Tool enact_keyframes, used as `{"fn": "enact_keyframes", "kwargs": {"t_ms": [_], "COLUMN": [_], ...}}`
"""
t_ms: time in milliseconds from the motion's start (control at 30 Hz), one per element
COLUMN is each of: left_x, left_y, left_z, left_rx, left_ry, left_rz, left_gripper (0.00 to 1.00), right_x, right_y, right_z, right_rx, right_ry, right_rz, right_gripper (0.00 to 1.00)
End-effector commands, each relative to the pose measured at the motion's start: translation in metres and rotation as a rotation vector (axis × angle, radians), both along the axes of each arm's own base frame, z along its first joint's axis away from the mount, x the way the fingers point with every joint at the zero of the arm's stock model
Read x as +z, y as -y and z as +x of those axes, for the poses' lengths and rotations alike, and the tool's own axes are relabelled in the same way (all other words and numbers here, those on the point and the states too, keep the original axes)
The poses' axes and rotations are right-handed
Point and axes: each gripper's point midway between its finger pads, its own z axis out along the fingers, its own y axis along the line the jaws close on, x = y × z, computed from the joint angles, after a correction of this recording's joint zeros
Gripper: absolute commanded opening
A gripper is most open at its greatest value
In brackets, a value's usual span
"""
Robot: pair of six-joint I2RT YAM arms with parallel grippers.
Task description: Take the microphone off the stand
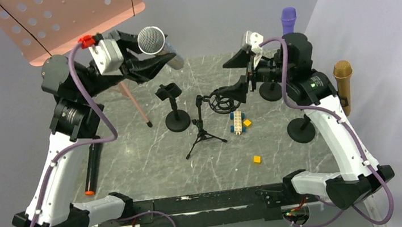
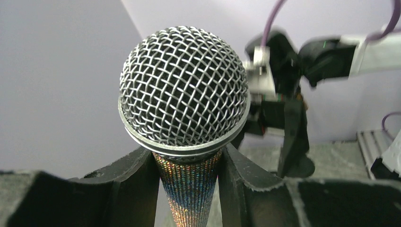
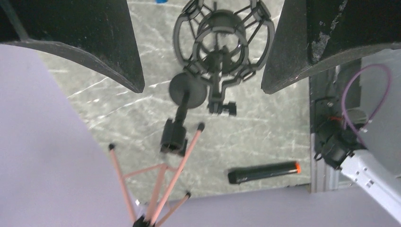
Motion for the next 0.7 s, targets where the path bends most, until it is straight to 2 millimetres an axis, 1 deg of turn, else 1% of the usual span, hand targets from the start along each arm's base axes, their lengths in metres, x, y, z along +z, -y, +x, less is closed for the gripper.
{"fn": "enact_keyframes", "kwargs": {"t_ms": [0, 100, 167, 200, 233, 300, 367, 400, 467, 500, 567, 600, 633, 667], "left_x": [-0.038, -0.068, -0.094, -0.107, -0.123, -0.158, -0.193, -0.209, -0.249, -0.271, -0.306, -0.324, -0.341, -0.356], "left_y": [-0.016, -0.026, -0.039, -0.051, -0.068, -0.102, -0.131, -0.143, -0.162, -0.177, -0.207, -0.217, -0.222, -0.222], "left_z": [0.014, 0.015, 0.026, 0.034, 0.046, 0.058, 0.059, 0.058, 0.052, 0.047, 0.041, 0.037, 0.032, 0.024], "left_rx": [0.149, 0.21, 0.312, 0.39, 0.509, 0.697, 0.817, 0.862, 0.909, 0.956, 1.074, 1.089, 1.075, 1.031], "left_ry": [0.013, -0.048, -0.134, -0.184, -0.242, -0.32, -0.333, -0.324, -0.36, -0.437, -0.6, -0.677, -0.753, -0.82], "left_rz": [0.107, 0.177, 0.231, 0.273, 0.321, 0.445, 0.569, 0.618, 0.776, 0.86, 1.014, 1.092, 1.144, 1.175], "left_gripper": [0.0, 0.0, 0.0, 0.0, 0.0, 0.0, 0.0, 0.0, 0.0, 0.0, 0.0, 0.0, 0.0, 0.0], "right_x": [0.045, 0.05, 0.048, 0.045, 0.044, 0.043, 0.041, 0.04, 0.039, 0.038, 0.039, 0.039, 0.04, 0.04], "right_y": [-0.002, -0.006, -0.007, -0.008, -0.008, -0.009, -0.01, -0.011, -0.011, -0.011, -0.012, -0.012, -0.013, -0.013], "right_z": [0.006, 0.007, 0.01, 0.011, 0.011, 0.01, 0.008, 0.009, 0.01, 0.012, 0.014, 0.015, 0.015, 0.016], "right_rx": [-0.013, 0.02, 0.021, 0.021, 0.023, 0.028, 0.045, 0.046, 0.046, 0.042, 0.039, 0.04, 0.043, 0.045], "right_ry": [0.069, 0.08, 0.076, 0.069, 0.066, 0.061, 0.059, 0.06, 0.056, 0.052, 0.048, 0.05, 0.05, 0.05], "right_rz": [0.039, 0.041, 0.045, 0.045, 0.047, 0.056, 0.062, 0.063, 0.063, 0.062, 0.061, 0.061, 0.061, 0.064], "right_gripper": [1.0, 1.0, 1.0, 1.0, 1.0, 1.0, 1.0, 1.0, 1.0, 1.0, 1.0, 1.0, 1.0, 0.99]}}
